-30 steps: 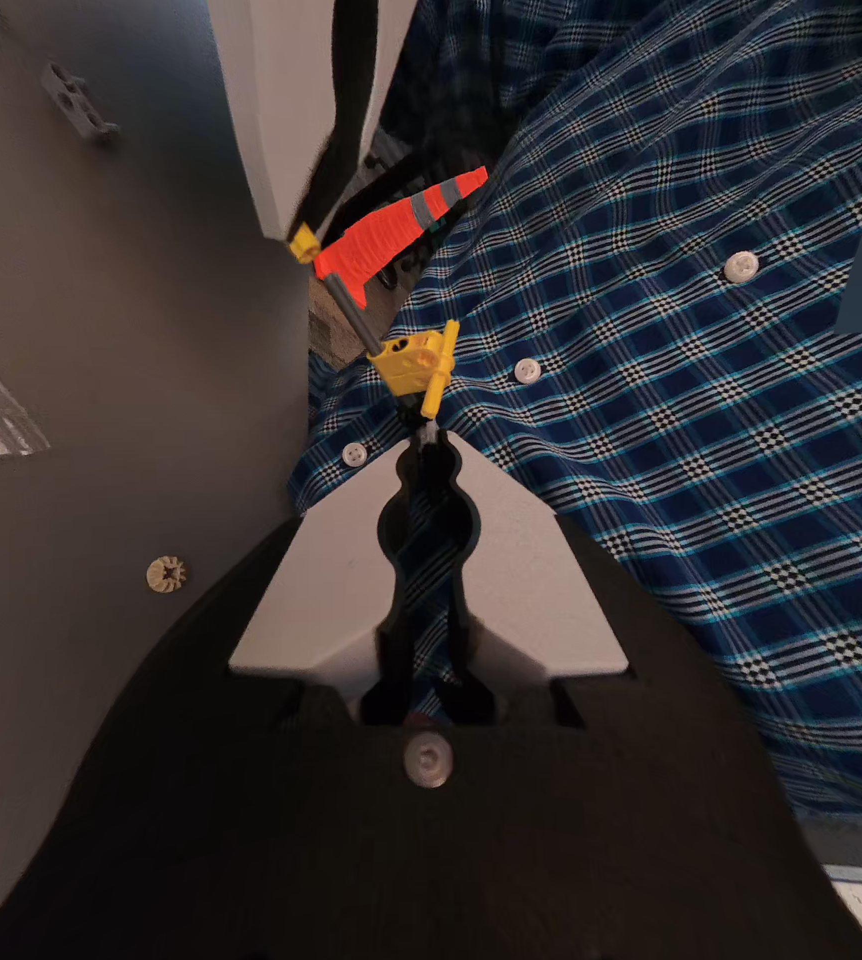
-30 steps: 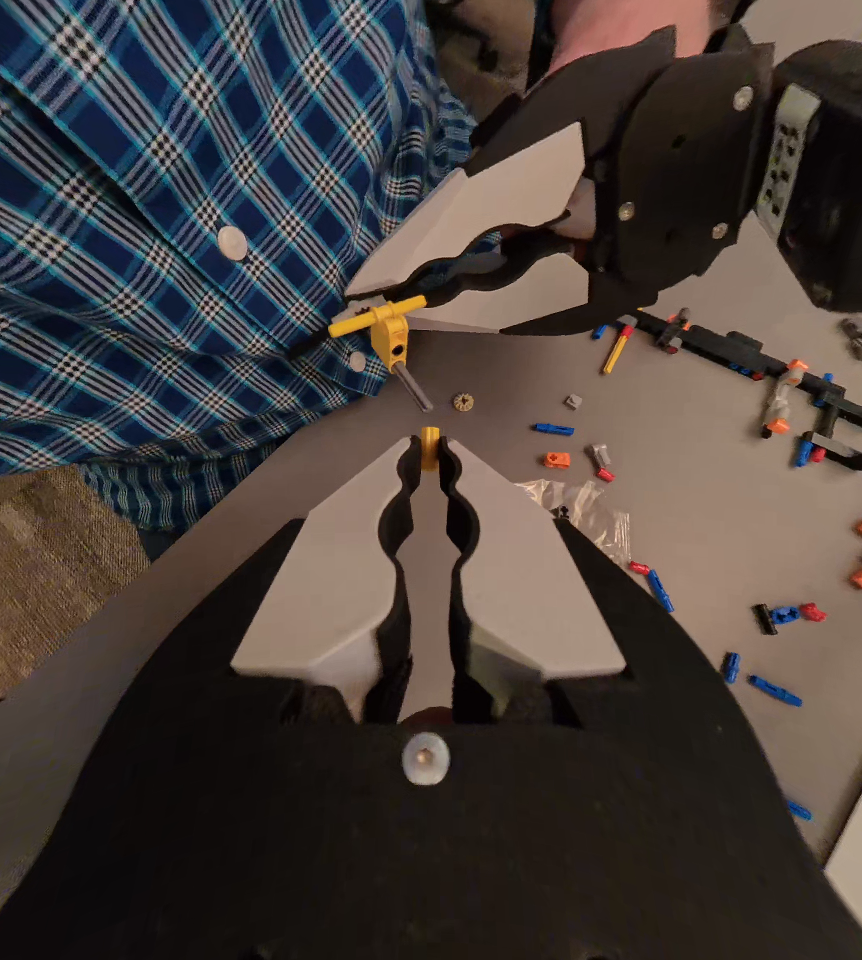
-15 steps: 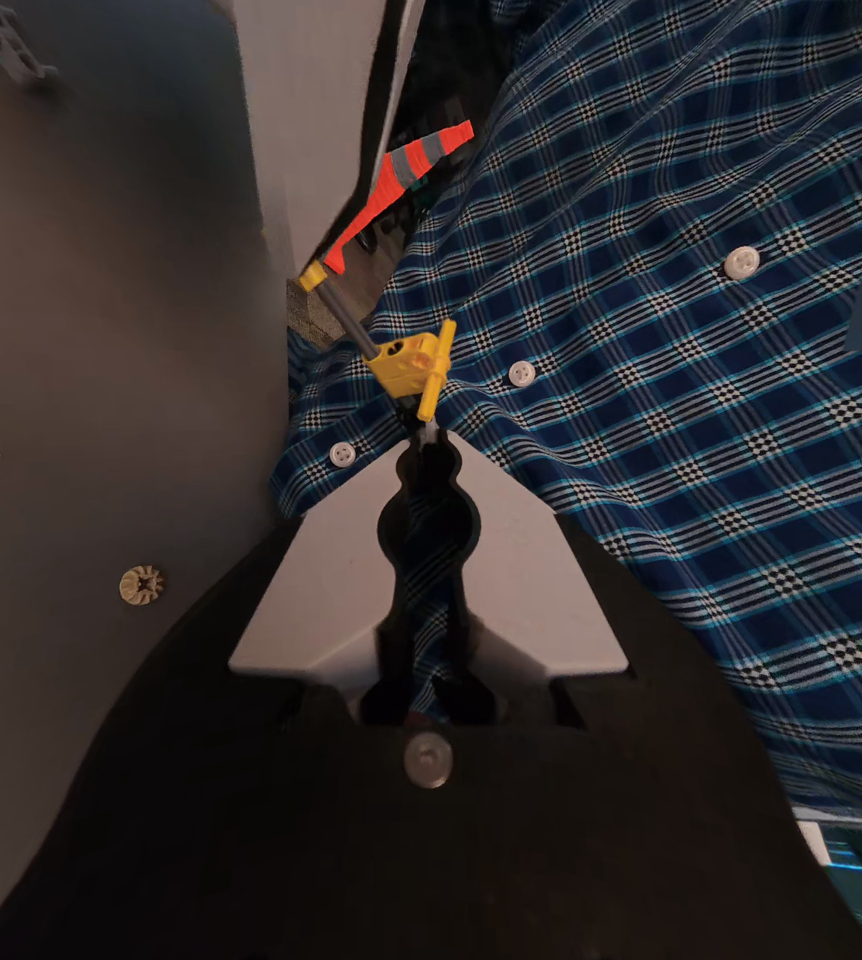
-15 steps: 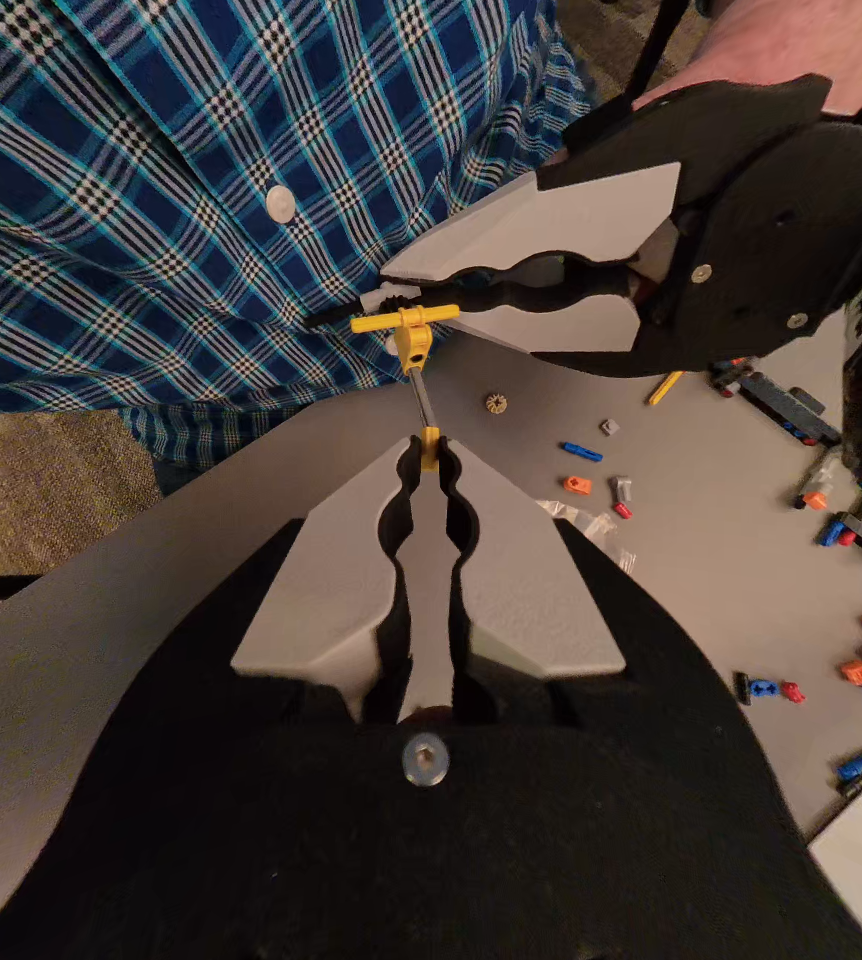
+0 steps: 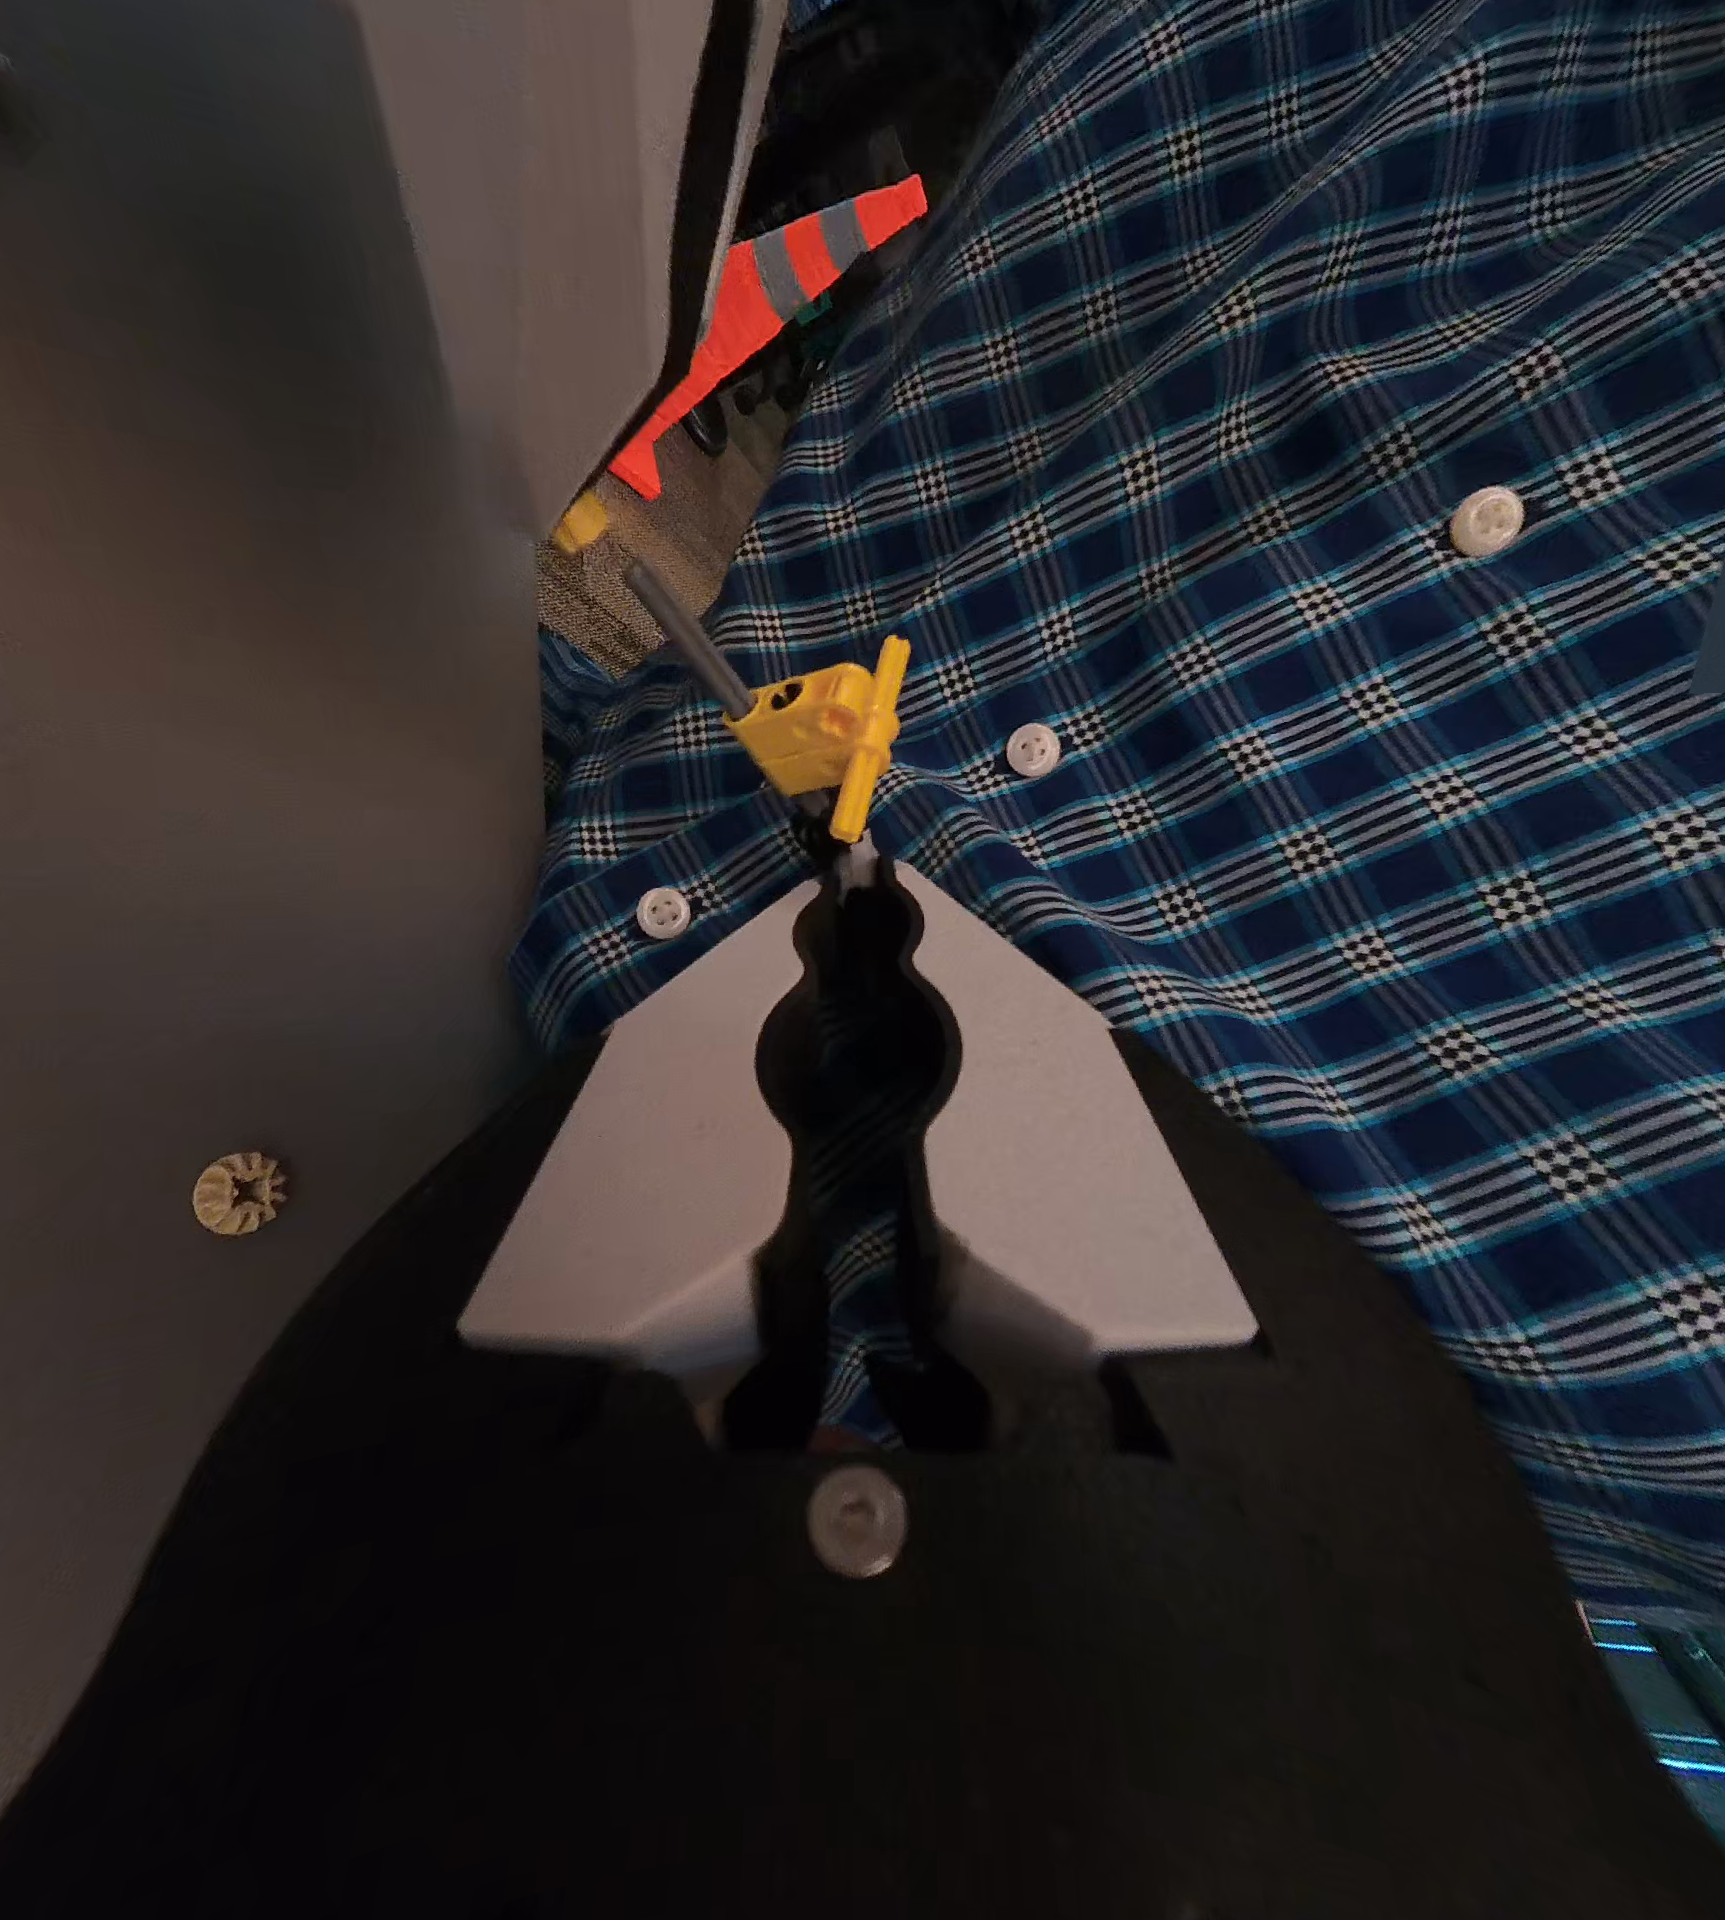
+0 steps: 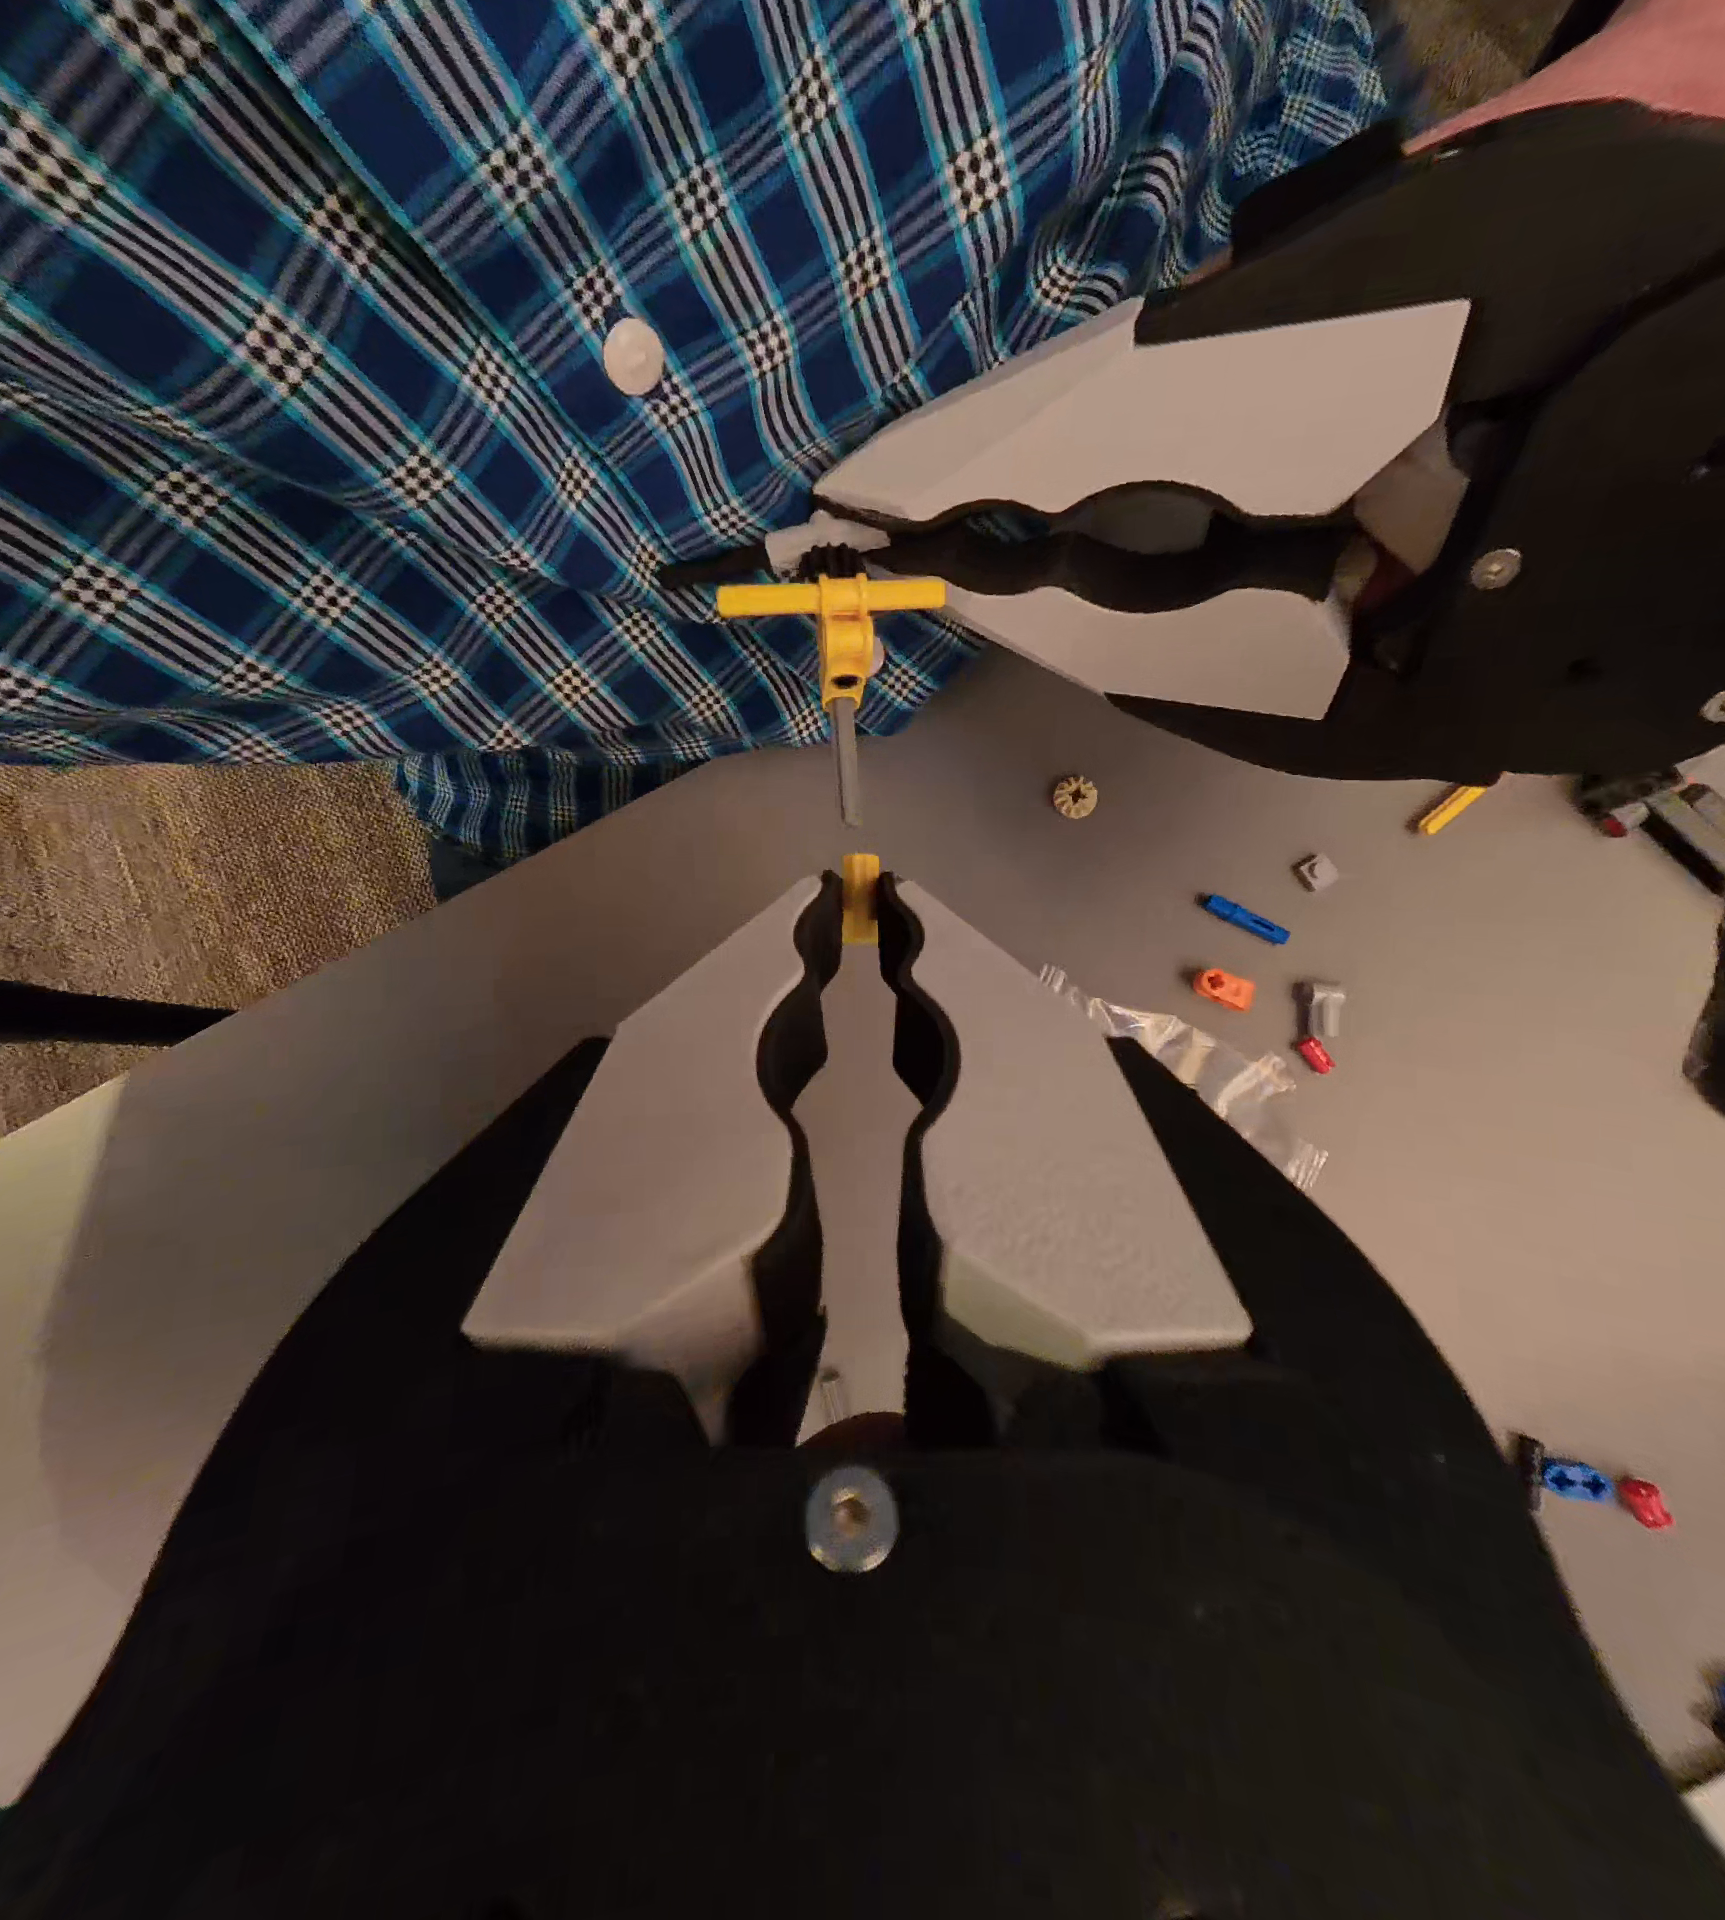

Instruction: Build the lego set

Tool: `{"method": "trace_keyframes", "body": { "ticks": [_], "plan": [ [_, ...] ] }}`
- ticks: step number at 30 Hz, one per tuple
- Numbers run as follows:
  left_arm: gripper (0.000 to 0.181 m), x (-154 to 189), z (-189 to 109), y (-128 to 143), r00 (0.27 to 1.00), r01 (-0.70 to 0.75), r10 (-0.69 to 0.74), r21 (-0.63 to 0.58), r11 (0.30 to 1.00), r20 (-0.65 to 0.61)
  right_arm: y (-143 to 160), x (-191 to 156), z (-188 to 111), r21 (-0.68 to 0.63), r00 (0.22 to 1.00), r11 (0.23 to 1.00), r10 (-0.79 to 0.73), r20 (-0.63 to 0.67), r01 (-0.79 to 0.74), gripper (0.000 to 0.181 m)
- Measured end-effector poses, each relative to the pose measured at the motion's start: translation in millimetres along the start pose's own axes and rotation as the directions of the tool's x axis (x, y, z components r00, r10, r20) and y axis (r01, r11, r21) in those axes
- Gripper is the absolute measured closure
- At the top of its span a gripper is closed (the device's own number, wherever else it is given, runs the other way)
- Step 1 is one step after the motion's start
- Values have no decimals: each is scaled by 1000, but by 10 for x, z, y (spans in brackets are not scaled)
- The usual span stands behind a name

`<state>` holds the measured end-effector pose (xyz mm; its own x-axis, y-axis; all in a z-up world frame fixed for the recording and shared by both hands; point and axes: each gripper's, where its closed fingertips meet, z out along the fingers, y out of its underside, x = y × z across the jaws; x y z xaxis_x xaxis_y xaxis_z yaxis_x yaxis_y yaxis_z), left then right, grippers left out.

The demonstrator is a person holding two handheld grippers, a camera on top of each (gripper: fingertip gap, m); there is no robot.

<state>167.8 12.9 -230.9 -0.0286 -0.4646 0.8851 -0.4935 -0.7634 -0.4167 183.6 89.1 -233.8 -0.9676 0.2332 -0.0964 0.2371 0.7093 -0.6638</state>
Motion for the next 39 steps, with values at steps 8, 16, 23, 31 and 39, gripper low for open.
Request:
{"method": "trace_keyframes", "body": {
  "ticks": [8, 16, 23, 31, 39],
  "plan": [
    [177, 0, 25, 3, 1000, 7, -7, -14, 1000, -10, -40, -31, 55, 9, 1000, 1000, -16, 21, 16, 177],
    [177, 10, 49, 5, 1000, 17, -17, -24, 1000, -15, -71, -49, 42, 18, 999, 999, -29, 32, 28, 177],
    [177, 26, 56, 7, 999, 32, -32, -13, 999, -36, -97, -23, 35, 19, 993, 995, -95, -66, 96, 177],
    [177, 42, 66, 14, 997, 48, -48, -5, 999, -56, -78, -24, 77, -68, 953, 979, -203, -225, 193, 177],
    [177, 71, 86, 14, 996, 55, -53, 21, 998, -75, -85, -75, 119, -34, 946, 979, -204, -253, 202, 177]
  ]
}}
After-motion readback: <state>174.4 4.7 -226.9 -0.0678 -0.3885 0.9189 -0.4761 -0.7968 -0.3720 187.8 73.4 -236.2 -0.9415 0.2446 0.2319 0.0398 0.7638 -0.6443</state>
